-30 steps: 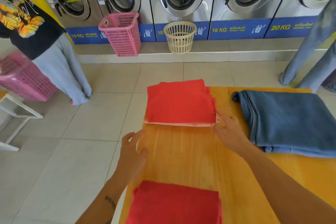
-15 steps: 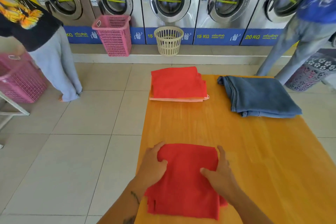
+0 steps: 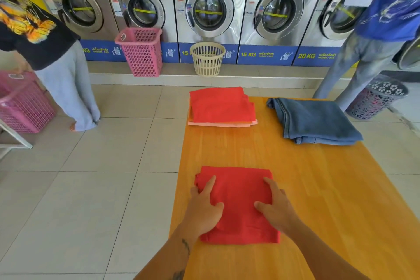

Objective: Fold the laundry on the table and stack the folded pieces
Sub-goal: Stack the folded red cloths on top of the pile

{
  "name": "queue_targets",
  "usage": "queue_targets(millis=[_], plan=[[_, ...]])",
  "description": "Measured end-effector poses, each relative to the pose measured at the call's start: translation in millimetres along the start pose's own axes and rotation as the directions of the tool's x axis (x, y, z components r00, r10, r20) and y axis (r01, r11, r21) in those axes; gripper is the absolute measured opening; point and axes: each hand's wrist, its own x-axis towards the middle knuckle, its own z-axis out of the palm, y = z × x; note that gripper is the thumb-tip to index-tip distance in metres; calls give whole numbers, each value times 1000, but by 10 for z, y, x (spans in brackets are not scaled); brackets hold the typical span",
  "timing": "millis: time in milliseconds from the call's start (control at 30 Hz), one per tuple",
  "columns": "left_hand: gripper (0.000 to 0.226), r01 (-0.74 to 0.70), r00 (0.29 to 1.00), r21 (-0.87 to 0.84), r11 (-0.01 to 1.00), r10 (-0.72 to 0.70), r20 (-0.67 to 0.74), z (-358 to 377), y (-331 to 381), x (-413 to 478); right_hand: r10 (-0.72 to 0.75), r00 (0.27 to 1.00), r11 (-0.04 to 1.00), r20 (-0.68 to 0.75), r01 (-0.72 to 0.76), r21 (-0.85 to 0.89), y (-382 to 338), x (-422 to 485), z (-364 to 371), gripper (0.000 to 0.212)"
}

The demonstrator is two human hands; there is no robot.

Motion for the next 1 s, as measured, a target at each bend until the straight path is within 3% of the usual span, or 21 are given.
queue_targets(millis=[167, 267, 467, 633, 767, 1000], plan=[[71, 43, 997, -319, 947, -22, 70, -122, 126, 19, 93, 991, 939, 91, -118, 324, -37, 68, 21, 69], [67, 37, 999, -402, 915, -25, 36, -218, 187, 83, 119, 978, 884, 173, -183, 430, -154, 174, -72, 57], [64, -95, 995, -462, 882, 74, -62, -560, 457, 535, -96, 992, 906, 82, 53, 419, -681, 605, -447, 56], [65, -219, 974, -319, 922, 185, -133, -1054, 1049, 1194, -252, 966, 893, 51, 212, 397, -1258, 1288, -782, 56], [62, -260, 953, -155, 953, 227, -203, -1355, 1488, 1853, -292, 956, 896, 11, 269, 353, -1659, 2023, -878, 55], [59, -209, 938, -57, 976, 183, -293, -1485, 1771, 2804, -322, 944, 918, -73, 330, 219, -2000, 3081, -823, 53]])
